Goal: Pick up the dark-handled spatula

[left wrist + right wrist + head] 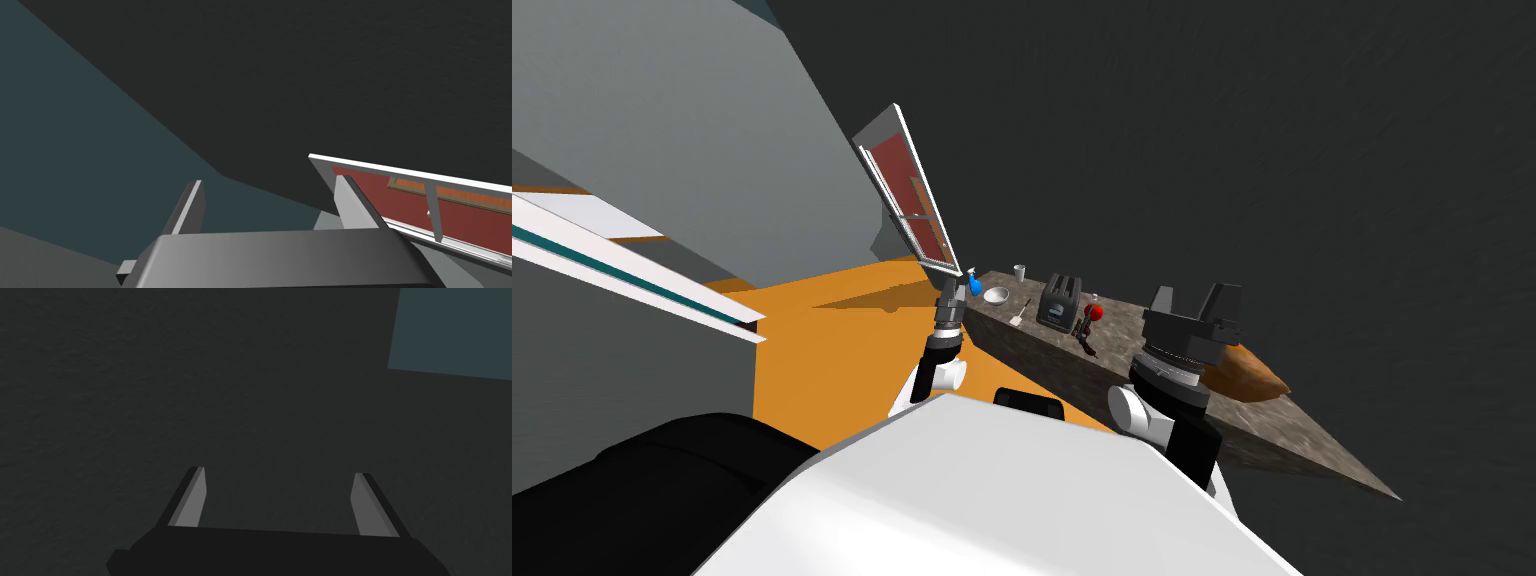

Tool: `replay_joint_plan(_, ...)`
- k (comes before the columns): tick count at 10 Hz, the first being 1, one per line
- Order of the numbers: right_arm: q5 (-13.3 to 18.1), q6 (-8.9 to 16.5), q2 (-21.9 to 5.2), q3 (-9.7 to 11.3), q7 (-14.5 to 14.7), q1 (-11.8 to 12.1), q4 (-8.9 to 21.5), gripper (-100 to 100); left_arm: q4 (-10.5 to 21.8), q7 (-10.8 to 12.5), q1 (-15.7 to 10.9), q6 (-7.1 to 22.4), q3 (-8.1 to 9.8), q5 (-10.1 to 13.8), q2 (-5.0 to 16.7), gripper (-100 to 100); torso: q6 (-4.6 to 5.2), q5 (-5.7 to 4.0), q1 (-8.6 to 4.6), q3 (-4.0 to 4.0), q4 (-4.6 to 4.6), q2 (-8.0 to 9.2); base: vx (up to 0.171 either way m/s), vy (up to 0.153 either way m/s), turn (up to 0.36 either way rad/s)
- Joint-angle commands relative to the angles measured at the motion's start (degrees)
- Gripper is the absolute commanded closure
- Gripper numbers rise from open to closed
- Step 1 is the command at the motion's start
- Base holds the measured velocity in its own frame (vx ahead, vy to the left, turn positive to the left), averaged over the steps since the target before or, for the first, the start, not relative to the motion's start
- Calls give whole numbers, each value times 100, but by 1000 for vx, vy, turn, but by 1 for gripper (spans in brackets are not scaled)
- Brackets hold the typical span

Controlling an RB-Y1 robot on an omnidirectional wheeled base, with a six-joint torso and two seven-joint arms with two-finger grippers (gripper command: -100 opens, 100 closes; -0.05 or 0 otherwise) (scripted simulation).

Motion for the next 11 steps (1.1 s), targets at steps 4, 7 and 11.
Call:
replay_joint_plan(4,0,0,0,0,0,-1,0,0,132,211,-95,105,-238,375,789,-100,1,3,14,24,9,42,-103,23,-43)
replay_joint_plan(7,0,0,0,0,0,-1,0,0,251,342,-135,195,-395,616,1241,-100,1,2,7,18,7,30,-79,10,-45)
replay_joint_plan(11,0,0,0,0,0,-1,0,0,417,489,-169,316,-568,896,1820,-100,0,2,9,16,7,26,-76,12,-63)
